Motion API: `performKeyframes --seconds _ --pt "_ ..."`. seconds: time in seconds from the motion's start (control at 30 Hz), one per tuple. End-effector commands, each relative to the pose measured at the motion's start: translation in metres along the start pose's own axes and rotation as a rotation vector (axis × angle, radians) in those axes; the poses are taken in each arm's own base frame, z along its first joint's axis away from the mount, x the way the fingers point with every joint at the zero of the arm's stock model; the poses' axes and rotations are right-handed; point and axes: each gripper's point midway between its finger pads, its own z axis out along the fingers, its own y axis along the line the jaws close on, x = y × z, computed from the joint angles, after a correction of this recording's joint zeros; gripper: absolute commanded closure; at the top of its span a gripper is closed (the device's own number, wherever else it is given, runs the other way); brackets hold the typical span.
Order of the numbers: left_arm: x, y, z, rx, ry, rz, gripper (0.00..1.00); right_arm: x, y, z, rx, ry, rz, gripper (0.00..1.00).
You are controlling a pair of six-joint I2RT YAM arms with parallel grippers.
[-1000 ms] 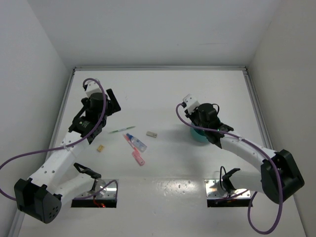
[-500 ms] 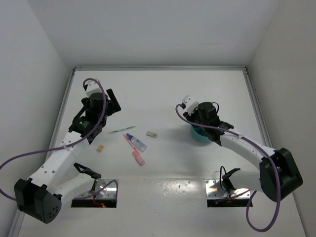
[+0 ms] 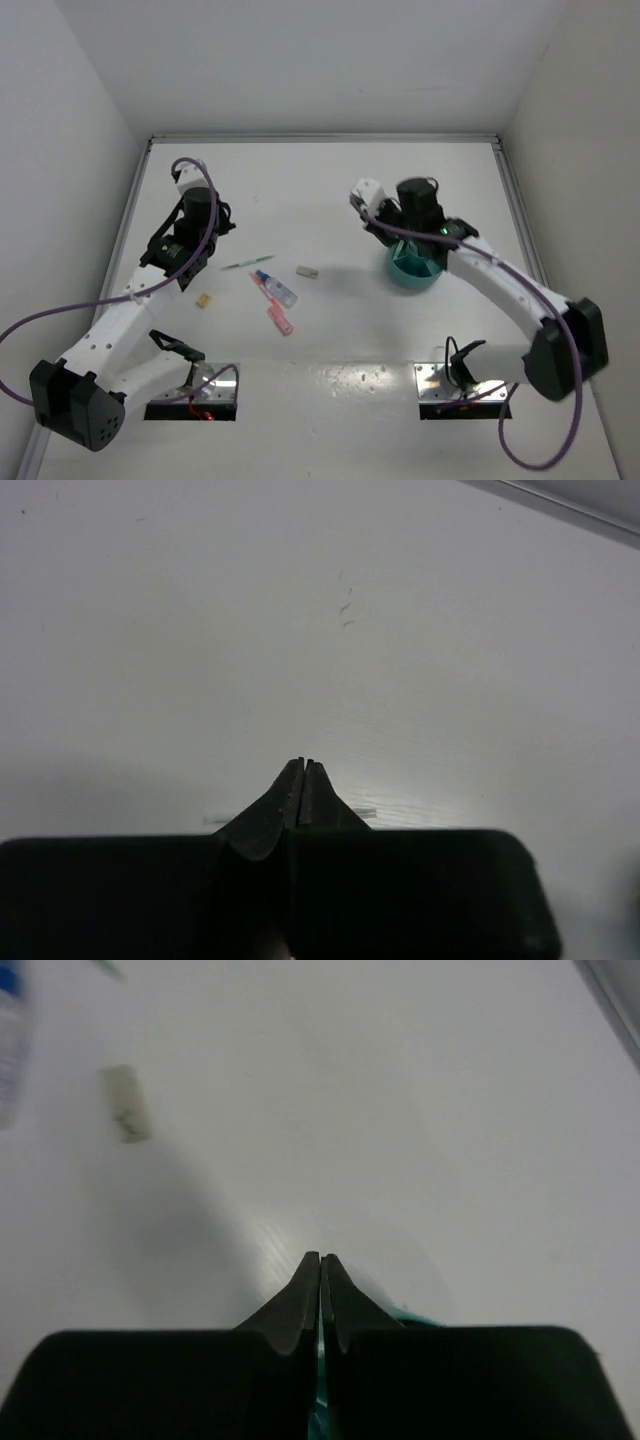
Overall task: Sort the stationery into containers
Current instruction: Place the stationery into the container, then grab a piece of stationery with the right arm
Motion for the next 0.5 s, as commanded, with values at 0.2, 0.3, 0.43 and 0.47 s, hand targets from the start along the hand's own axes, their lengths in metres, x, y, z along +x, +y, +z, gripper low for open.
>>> performKeyframes --seconds 0.2,0.3,0.43,0.47 --pt "0.002 0.035 0.009 -0.234 -0.003 -0.040 0.06 -0.039 0.100 0.071 -0.596 0.278 0.052 0.55" --pt "-0.001 0.062 0.003 -0.409 -0.049 -0.098 0.01 -0.061 0.117 0.077 -0.577 0.221 0.003 0.38" --pt "0.018 0.072 -0.002 -0.443 0.027 -0.137 0.22 -0.064 0.111 0.089 -0.504 0.263 0.067 0.83" --pt "0.027 0.066 -0.001 -0.407 0.070 -0.141 0.40 -0.062 0.107 0.090 -0.468 0.283 0.092 1.00"
